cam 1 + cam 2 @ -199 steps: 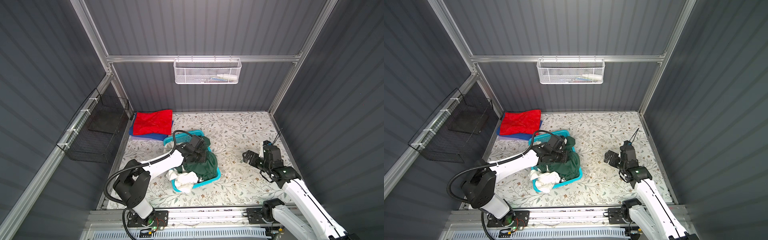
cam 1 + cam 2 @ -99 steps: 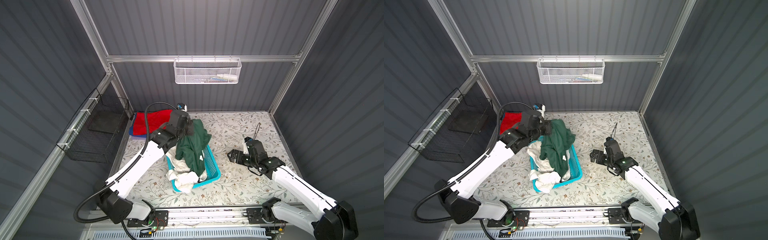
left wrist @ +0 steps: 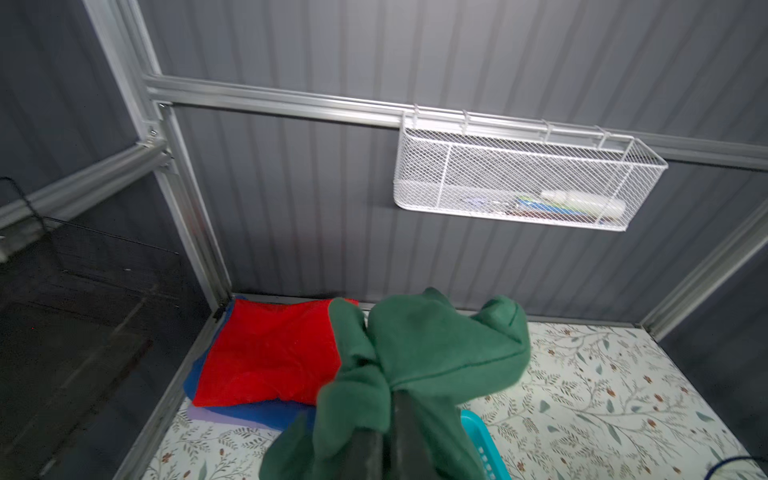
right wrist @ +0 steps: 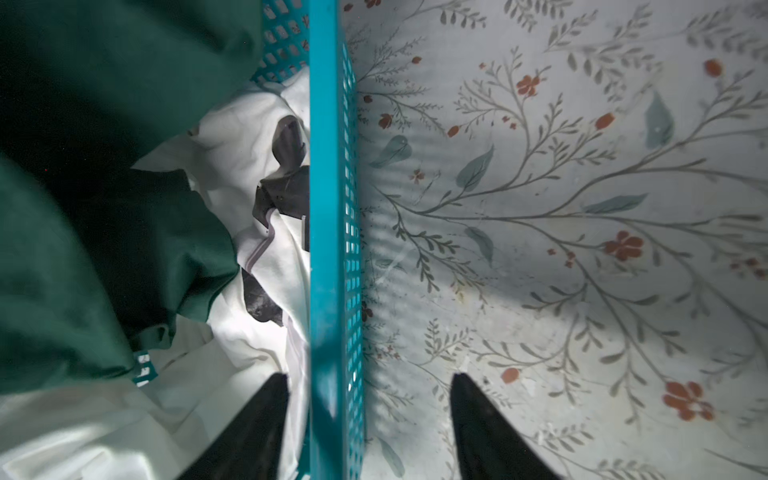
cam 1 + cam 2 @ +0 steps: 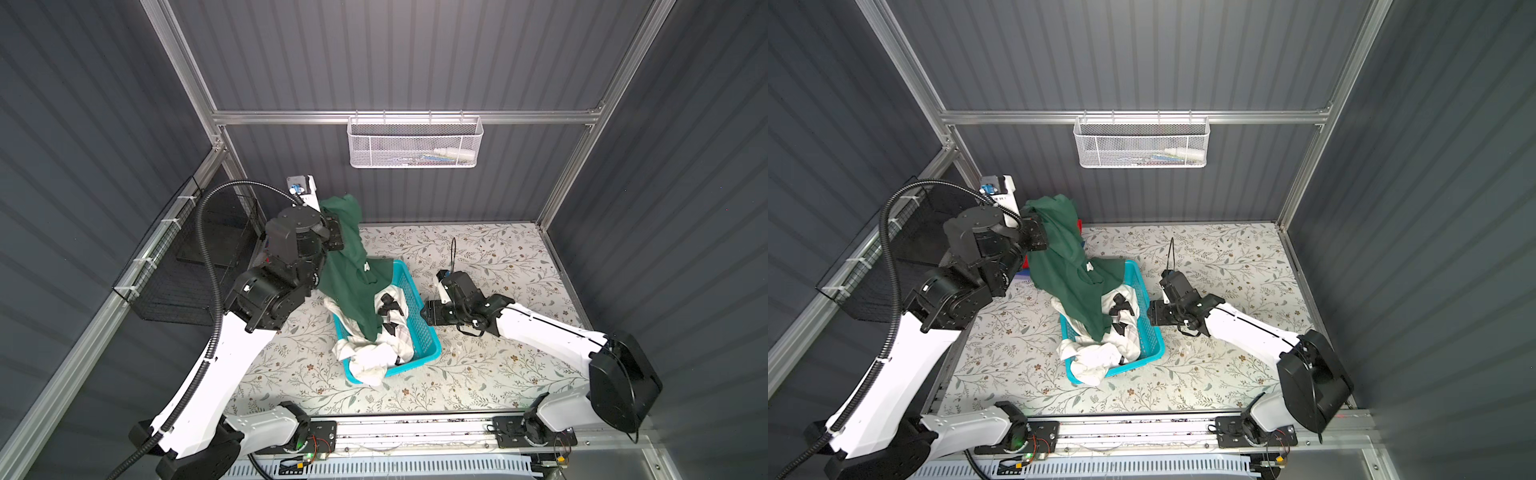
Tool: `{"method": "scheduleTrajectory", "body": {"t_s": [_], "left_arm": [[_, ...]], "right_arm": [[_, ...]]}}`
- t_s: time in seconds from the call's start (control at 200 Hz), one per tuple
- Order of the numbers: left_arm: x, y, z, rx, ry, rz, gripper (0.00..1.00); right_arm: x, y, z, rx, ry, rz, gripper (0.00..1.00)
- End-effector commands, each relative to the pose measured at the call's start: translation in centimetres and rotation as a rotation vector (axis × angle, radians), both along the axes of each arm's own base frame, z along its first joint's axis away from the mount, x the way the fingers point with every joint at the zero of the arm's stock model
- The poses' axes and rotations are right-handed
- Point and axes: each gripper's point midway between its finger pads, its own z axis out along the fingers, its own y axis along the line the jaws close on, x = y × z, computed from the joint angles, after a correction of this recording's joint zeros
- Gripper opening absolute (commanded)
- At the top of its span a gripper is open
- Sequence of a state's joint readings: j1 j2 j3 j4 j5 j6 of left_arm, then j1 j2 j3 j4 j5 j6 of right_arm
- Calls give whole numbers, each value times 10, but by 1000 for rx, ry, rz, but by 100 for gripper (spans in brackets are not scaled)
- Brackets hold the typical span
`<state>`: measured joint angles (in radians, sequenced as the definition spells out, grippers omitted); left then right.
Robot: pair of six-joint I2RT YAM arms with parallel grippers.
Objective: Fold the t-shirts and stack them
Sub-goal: 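Lift the green t-shirt out with the left gripper while the right reaches into the basket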
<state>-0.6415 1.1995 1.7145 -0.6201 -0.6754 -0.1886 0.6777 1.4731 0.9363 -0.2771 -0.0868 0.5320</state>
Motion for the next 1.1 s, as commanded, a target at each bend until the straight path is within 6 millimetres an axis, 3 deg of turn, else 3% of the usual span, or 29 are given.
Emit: {"method": "scheduleTrajectory", "body": {"t_s": [0.0,0.105,0.2,0.32,0.45,0.655,0.815,0.971,1.096], "left_arm": [[-21,46,35,55,-72,174,0],[-36,74,48,120,-90,297,0],[-52,94,58,142,-108,357,0],[-71,110,58,143,-100,384,0],[-78,120,44,167,-59,419,0],[-71,109,3,194,44,366,0],[-60,92,-38,193,138,309,0],[-46,74,-73,193,192,261,0],[-31,51,-102,195,259,186,0]], "right_arm": [[8,12,2,12,-11,28,56],[16,9,-3,-32,-22,14,43],[27,-5,-6,-123,-45,-42,30],[35,-16,-6,-186,-72,-74,30],[41,-41,-8,-270,-63,-137,30],[50,-109,-16,-292,11,-296,33],[59,-160,-9,-323,-39,-380,36],[76,-225,-10,-376,28,-536,38],[86,-243,0,-373,32,-581,47]]}}
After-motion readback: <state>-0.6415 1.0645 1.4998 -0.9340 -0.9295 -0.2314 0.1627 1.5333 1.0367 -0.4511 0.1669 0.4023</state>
